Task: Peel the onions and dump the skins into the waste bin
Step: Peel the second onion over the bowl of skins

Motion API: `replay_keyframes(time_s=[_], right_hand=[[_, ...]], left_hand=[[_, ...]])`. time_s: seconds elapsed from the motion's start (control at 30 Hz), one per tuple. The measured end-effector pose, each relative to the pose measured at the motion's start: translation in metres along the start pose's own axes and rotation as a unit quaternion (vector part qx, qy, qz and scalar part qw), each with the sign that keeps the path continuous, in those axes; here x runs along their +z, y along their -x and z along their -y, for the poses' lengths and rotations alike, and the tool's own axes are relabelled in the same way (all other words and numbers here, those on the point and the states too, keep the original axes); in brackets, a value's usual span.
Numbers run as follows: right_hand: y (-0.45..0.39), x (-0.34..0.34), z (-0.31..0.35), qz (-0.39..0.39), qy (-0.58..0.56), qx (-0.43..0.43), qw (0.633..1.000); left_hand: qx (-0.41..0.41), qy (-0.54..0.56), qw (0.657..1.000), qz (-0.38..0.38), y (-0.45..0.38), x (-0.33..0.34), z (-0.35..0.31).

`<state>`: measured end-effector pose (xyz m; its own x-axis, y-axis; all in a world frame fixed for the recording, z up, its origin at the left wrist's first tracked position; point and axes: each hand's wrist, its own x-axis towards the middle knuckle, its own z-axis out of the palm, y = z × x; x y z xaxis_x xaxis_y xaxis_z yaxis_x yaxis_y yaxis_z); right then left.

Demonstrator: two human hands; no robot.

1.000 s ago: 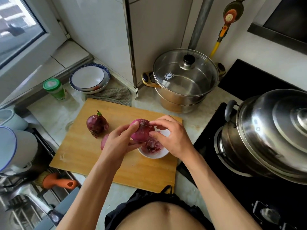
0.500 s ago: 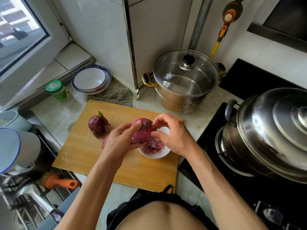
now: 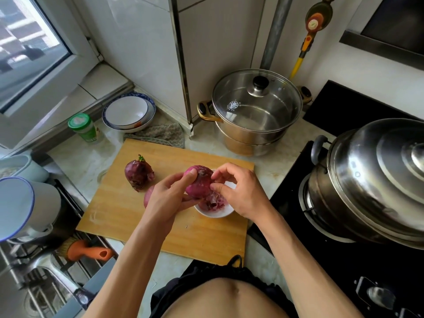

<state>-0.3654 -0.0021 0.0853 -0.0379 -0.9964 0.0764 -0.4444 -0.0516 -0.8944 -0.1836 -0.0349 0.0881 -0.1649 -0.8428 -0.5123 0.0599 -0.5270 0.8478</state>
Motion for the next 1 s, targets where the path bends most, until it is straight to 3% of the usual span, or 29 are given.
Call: replay_keyframes(time_s=[0.3, 0.57, 0.7, 1.0], right_hand=[[0.008, -0.009, -0.013, -0.057, -0.057, 0.044, 0.996], [0.009, 0.005, -0.027, -0.043, -0.004, 0.121, 0.992], [0.01, 0.01, -0.027, -0.044, 0.022, 0.099, 0.994], [0.01, 0.008, -0.013, -0.011, -0.045, 0.012, 0.999]], left_hand=[[-0.049, 0.115, 0.992, -0.022, -0.005, -0.005, 0.004], [-0.038, 0.102, 0.994, 0.013, -0.002, -0.006, 0.009], [-0.053, 0.106, 0.993, 0.012, -0.002, -0.004, 0.011], [-0.067, 0.114, 0.99, 0.041, -0.002, -0.001, 0.011]])
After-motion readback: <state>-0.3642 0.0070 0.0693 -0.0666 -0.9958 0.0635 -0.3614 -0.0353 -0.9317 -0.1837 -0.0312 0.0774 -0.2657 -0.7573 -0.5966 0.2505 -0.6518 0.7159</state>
